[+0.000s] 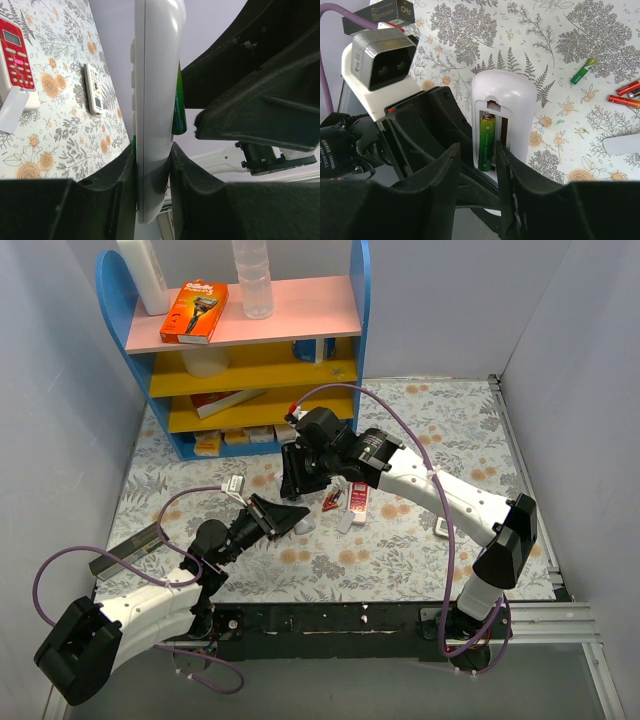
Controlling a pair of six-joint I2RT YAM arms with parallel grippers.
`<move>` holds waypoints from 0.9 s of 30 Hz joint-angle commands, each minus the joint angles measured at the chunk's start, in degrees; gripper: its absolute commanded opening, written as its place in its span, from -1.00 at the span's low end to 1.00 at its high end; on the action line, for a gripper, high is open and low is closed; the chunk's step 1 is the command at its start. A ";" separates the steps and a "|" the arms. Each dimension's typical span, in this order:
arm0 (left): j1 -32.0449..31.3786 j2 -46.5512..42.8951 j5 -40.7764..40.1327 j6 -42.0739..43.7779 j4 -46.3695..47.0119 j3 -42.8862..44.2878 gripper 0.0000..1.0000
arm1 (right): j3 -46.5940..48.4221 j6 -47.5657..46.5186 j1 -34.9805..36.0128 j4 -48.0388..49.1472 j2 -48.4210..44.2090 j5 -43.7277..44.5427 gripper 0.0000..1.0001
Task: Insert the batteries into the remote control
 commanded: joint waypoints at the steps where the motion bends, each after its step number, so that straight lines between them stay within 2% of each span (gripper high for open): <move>1: -0.17 -0.96 -0.89 -1.44 5.66 -0.74 -1.00 | 3.73 -0.86 -0.10 -1.30 -1.02 1.16 -0.13; 5: -0.17 -0.87 -0.89 -2.06 6.81 -1.18 -1.00 | 4.96 -1.82 -0.19 -2.19 -1.36 1.51 -0.10; 10: -0.17 -0.43 -0.54 -2.15 8.30 -1.27 -1.00 | 7.78 -5.25 -0.10 -2.54 -1.37 0.20 0.11; 13: -0.17 -0.08 -0.45 -2.50 9.18 -1.44 -1.00 | 9.45 -11.74 -0.10 -1.49 -1.89 -2.25 0.18; 18: -0.17 0.10 -0.27 -2.76 9.71 -1.36 -1.00 | 3.84 -28.95 -0.19 6.84 -8.03 -7.27 0.19; 22: -0.17 0.27 -0.10 -2.85 9.71 -1.18 -1.00 | -4.32 -47.56 -0.19 10.64 -12.78 -11.84 0.16; 27: -0.17 0.63 0.43 -2.76 9.88 -0.65 -1.00 | -11.02 -60.78 -0.19 14.77 -17.09 -13.95 0.04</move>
